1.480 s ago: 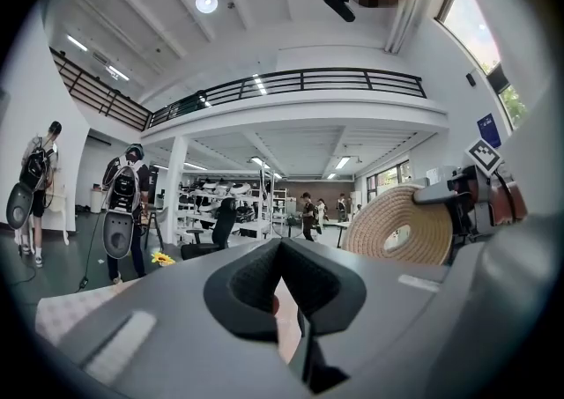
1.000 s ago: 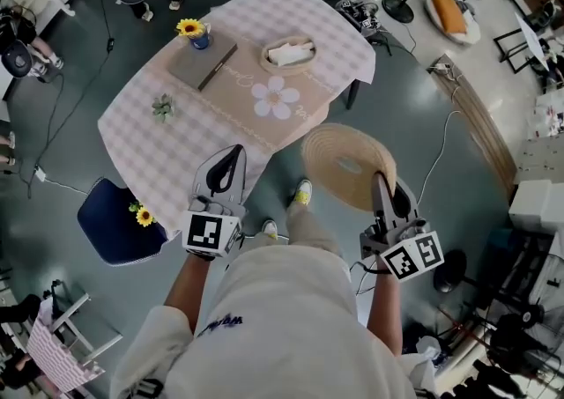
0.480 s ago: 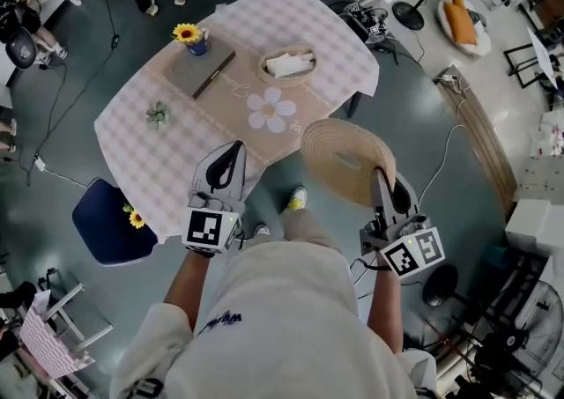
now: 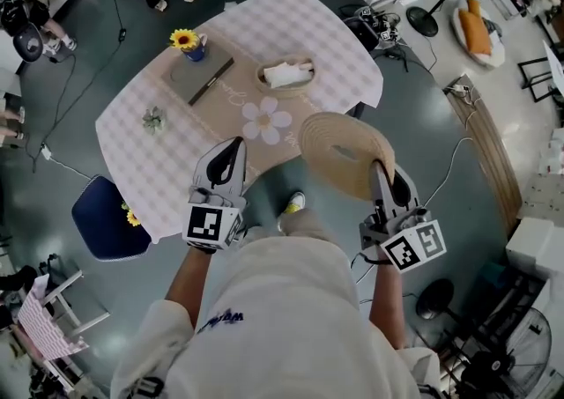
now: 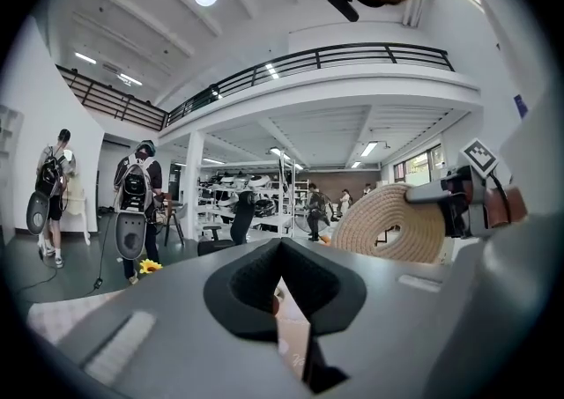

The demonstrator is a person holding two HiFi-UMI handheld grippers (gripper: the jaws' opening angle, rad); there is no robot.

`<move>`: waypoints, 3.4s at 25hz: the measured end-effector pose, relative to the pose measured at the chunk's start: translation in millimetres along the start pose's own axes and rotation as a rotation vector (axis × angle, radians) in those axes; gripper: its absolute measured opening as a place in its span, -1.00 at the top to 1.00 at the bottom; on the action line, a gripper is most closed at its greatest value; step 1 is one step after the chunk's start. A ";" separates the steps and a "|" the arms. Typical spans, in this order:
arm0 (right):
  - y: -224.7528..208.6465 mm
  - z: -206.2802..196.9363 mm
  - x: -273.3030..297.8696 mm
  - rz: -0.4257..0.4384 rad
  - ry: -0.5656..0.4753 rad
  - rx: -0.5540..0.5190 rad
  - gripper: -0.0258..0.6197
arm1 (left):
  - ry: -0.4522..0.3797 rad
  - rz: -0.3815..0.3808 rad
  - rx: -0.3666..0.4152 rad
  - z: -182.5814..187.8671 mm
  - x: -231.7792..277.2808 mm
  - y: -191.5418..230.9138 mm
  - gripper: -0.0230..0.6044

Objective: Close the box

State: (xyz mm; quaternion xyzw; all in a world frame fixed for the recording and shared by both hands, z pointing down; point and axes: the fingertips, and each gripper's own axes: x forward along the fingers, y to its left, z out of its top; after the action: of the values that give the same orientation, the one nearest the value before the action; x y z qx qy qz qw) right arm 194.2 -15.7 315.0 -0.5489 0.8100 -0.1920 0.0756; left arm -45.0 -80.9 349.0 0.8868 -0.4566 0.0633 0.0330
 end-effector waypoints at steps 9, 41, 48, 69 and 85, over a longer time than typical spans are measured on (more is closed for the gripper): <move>-30.0 -2.3 37.4 0.143 0.027 0.095 0.78 | 0.048 0.093 0.028 -0.4 10.9 -7.2 0.92; -84.8 -46.7 176.5 0.134 0.147 0.329 0.78 | 0.166 0.031 -0.077 -66.5 102.5 57.4 0.92; -107.3 -71.5 231.2 0.125 0.209 0.375 0.78 | 0.189 0.059 -0.098 -91.1 125.0 90.8 0.92; -144.8 -152.1 336.2 0.133 0.391 0.436 0.78 | 0.266 0.058 -0.165 -163.3 189.8 140.1 0.92; -163.7 -193.8 374.1 0.133 0.471 0.454 0.78 | 0.307 0.048 -0.209 -194.4 209.6 155.1 0.92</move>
State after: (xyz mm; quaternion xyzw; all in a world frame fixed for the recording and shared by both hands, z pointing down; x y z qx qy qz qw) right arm 126.0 -368.0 589.8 -0.4043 0.7759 -0.4839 0.0190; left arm -66.7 -317.2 571.3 0.8473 -0.4714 0.1509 0.1929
